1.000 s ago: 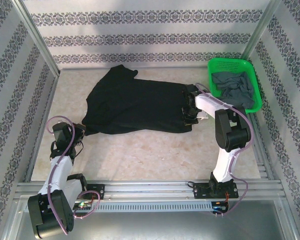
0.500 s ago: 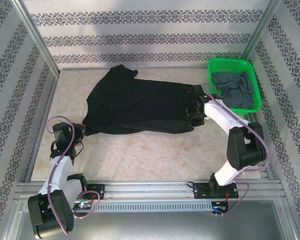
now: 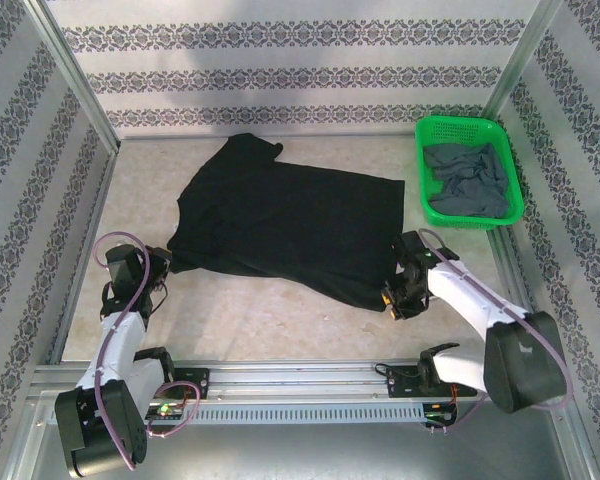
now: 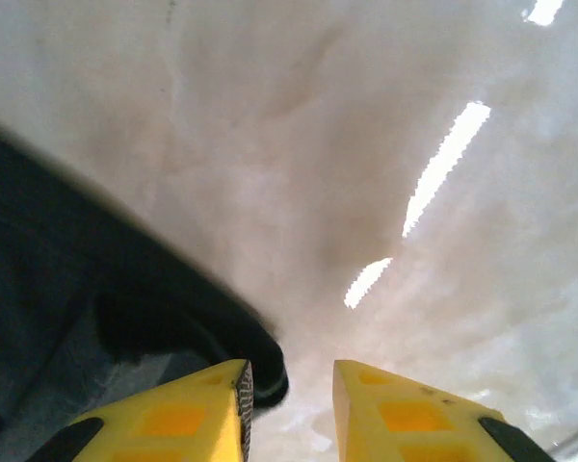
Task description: Fold and stack the t-shirts
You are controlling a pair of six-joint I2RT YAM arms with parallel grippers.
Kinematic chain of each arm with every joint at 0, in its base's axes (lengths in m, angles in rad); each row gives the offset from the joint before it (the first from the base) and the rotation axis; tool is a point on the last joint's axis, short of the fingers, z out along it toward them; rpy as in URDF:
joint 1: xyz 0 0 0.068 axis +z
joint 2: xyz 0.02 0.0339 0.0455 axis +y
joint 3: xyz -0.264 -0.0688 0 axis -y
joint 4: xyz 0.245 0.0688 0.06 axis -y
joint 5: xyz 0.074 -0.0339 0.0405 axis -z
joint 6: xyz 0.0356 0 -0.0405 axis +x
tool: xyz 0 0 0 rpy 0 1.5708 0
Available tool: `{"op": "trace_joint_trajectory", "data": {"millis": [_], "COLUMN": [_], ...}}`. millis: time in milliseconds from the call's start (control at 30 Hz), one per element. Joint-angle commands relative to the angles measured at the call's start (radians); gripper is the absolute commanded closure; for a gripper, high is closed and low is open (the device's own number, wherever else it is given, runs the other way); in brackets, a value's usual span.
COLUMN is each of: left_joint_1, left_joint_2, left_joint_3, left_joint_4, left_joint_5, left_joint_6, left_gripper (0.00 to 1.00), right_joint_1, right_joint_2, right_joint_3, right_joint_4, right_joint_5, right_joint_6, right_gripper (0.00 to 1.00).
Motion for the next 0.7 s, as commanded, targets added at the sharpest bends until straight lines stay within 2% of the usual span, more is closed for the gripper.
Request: {"op": "trace_joint_trajectory", "data": {"millis": [0,67,233,433,667], "left_joint_1": [-0.015,-0.016,-0.018,-0.022,-0.024], "left_joint_2": [-0.001,0.002,0.002,0.002,0.001], "left_joint_3": [-0.007,-0.008,-0.012,-0.007,0.001], "left_joint_4": [0.01,0.013,0.018,0.02,0.021], "left_joint_5": [-0.002,-0.002,-0.002,-0.006,-0.01], "left_joint_6": [-0.006,-0.007,-0.009,-0.002,0.003], "left_gripper": [1.0,1.0,1.0,1.0,1.0], "right_joint_1": [0.008,0.015,-0.003,-0.013,-0.018], "right_joint_2": [-0.049,-0.054,0.026,0.163,0.211], "right_joint_3": [0.012,0.013,0.03,0.123,0.134], "right_joint_4": [-0.056,-0.057,0.091,0.129,0.126], "right_joint_5": [-0.012,-0.004,-0.032,-0.067,-0.075], "right_joint_6": [0.049,0.112,0.259,0.318,0.324], "right_gripper": [0.7,0.68,0.66,0.65,0.66]}}
